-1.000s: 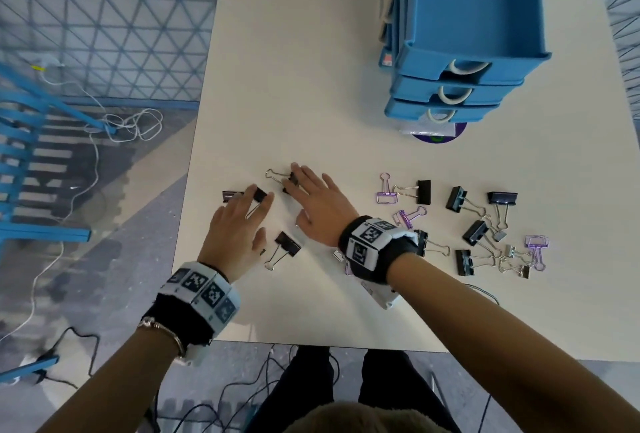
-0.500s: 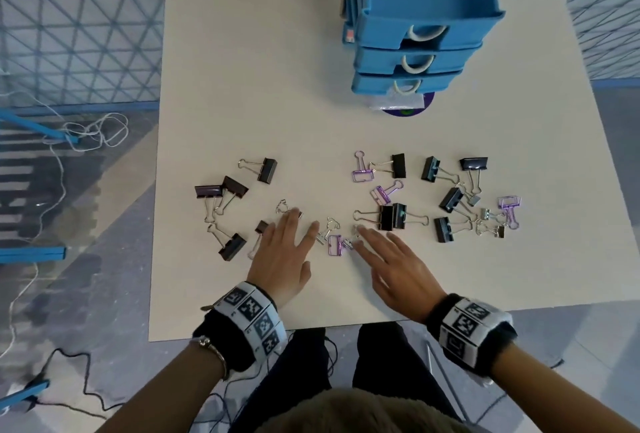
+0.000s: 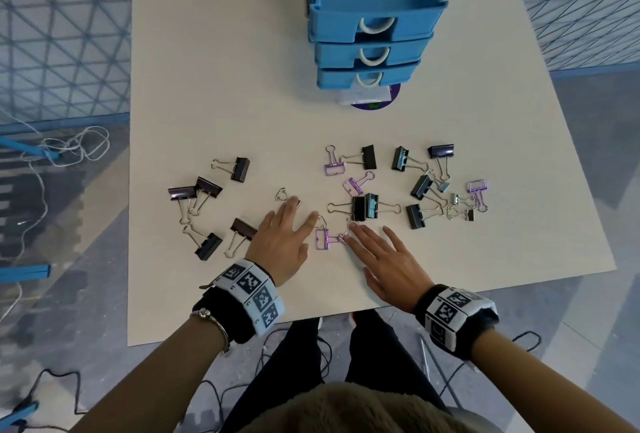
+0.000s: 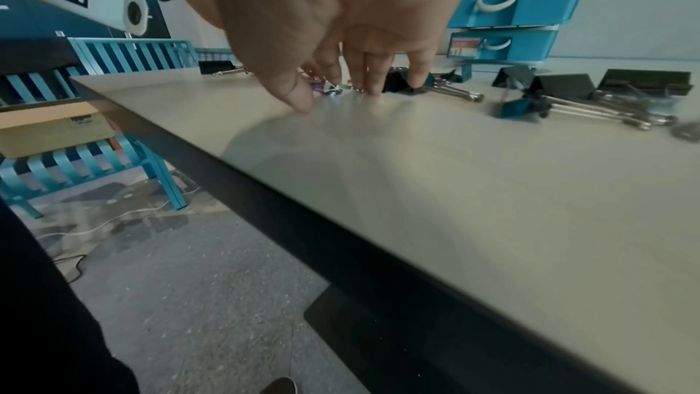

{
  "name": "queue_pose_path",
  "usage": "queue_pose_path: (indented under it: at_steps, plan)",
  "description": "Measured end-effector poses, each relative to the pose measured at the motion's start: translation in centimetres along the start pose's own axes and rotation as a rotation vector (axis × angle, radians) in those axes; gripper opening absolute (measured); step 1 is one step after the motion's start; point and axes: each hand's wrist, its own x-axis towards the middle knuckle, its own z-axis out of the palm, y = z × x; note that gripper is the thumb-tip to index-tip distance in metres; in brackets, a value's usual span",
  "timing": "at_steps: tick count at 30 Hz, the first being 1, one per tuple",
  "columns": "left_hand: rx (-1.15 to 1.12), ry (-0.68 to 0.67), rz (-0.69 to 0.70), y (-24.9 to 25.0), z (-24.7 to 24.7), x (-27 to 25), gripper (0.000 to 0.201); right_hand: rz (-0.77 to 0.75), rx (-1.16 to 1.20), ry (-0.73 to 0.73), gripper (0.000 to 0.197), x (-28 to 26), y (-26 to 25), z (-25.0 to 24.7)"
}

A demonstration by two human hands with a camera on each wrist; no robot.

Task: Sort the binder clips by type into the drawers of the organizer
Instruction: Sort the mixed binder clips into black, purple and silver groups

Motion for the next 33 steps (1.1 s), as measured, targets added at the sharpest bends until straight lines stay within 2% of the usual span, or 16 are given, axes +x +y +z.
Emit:
queue_pose_path:
  at_steps: [4, 9, 12, 15, 18, 22, 26, 29, 33]
  plan:
    - [-0.056, -0.001, 0.016, 0.7, -0.6, -0.1, 0.051, 0.016, 0.004, -0.005, 0.061, -1.2, 1.6, 0.1]
    - [-0.063, -0.003, -0.030, 0.7, -0.3, -0.4, 0.049, -0.019, 0.015, 0.029, 0.068, -1.7, 2.1, 0.5]
    - [-0.078, -0.009, -0.074, 1.1, -0.6, -0.2, 0.042, -0.019, 0.034, 0.037, 0.058, -1.7, 2.3, 0.4]
    - [-0.152, 0.033, -0.070, 2.4, -0.8, -0.8, 0.035, -0.025, 0.069, 0.030, 0.055, -2.0, 2.9, 0.5]
    - [-0.233, 0.091, -0.049, 5.2, -0.9, -0.5, 0.039, -0.045, 0.080, 0.040, 0.055, -2.4, 3.4, 0.7]
    - [-0.215, 0.020, -0.077, 7.5, 0.3, 1.1, 0.042, -0.060, 0.096, 0.046, 0.055, -2.5, 3.7, 0.7]
    - [-0.173, 0.032, -0.025, 7.7, 0.6, 1.5, 0.024, -0.053, 0.084, 0.056, 0.054, -2.9, 4.5, 0.9]
    - [-0.221, -0.070, -0.146, 7.3, -0.3, 1.0, 0.024, -0.043, 0.101, 0.062, 0.050, -3.4, 5.1, 0.8]
    - [-0.298, 0.111, -0.249, 5.5, -1.8, 1.8, 0.024, -0.055, 0.204, 0.140, 0.040, -3.5, 5.0, 0.1]
